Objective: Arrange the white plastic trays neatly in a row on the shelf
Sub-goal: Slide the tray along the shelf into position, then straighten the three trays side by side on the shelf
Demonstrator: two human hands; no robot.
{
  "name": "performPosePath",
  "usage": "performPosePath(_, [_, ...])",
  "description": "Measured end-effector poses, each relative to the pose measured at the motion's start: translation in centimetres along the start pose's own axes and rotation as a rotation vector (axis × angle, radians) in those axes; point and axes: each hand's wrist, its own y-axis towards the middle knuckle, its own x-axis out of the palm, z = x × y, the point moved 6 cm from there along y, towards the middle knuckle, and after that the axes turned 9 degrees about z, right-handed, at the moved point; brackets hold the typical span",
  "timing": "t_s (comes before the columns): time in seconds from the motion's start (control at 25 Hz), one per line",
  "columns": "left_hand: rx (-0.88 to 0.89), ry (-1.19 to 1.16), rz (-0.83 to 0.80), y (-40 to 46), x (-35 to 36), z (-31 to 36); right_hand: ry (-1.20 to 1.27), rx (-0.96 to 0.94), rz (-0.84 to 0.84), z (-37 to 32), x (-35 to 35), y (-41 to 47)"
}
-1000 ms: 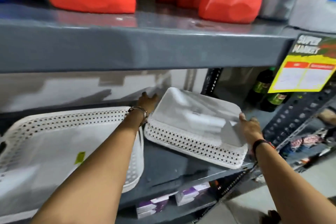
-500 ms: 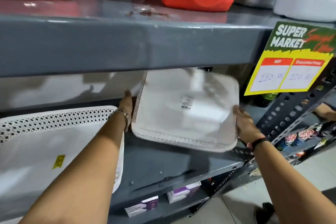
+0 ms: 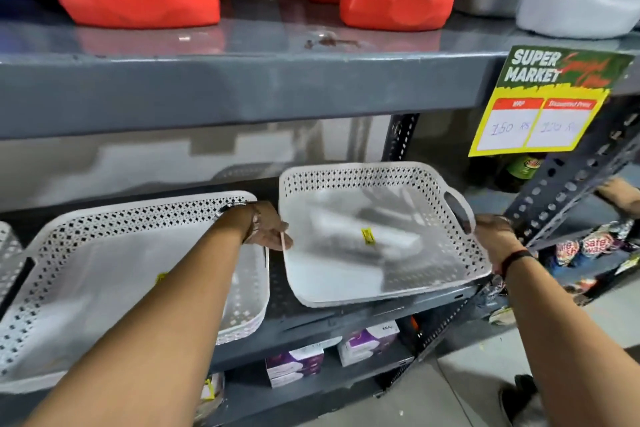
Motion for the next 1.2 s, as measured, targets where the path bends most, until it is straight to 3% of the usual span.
performPosePath(0.12, [0.051,0.17,0.046,0.6,-0.2,-0.7,-0.177,-0.099,0.055,0.1,0.3,0.5])
performPosePath(0.28, [0.054,0.223,0.151,1.3,-0.6,-1.0,-0.141,-0.141,0.104,0.0,0.7,0.3])
performPosePath(0.36, [0.134,0.573,0.194,0.5,-0.3,-0.2,-0.128,-0.153,0.1,-0.3,0.7,0.1])
performPosePath(0.4, [0.167,0.64,0.224,0.2,-0.3,0.2,-0.169,-0.158,0.108,-0.8,0.8,0.0])
performPosePath(0.48, [0.233,0.493,0.393,-0.5,-1.8,1.2,-0.261,-0.212,0.192,-2.6,1.3,-1.1])
performPosePath(0.52, [0.333,0.527,0.527,-1.1,-3.0,1.5,-0.248,-0.286,0.219,-4.3,2.3,-2.5])
performPosePath(0.6, [0.519,0.493,0.836,-2.9,-6.6,1.2,-0.127,-0.463,0.078,-8.3,6.9,-7.4])
performPosePath(0.68, [0.609,0.521,1.049,-4.8,-10.7,-1.4,-0.045,-0.569,-0.2,-11.4,12.7,-13.7])
performPosePath(0.8, [0.537,0.61,1.26,-6.3,-18.4,-8.1,-0.054,-0.534,-0.509,-13.3,19.4,-20.5])
performPosePath(0.92, [0.249,0.677,1.224,-6.2,-26.0,-16.0,-0.205,-0.574,-0.452,-14.1,22.3,-23.2])
performPosePath(1.04, [0.029,0.626,1.041,-5.0,-30.0,-21.8,-0.302,-0.576,-0.284,-14.4,23.3,-24.0])
performPosePath(1.2, [0.198,0.445,0.839,-3.2,-28.7,-22.0,-0.373,-0.59,-0.231,-14.2,23.6,-24.0])
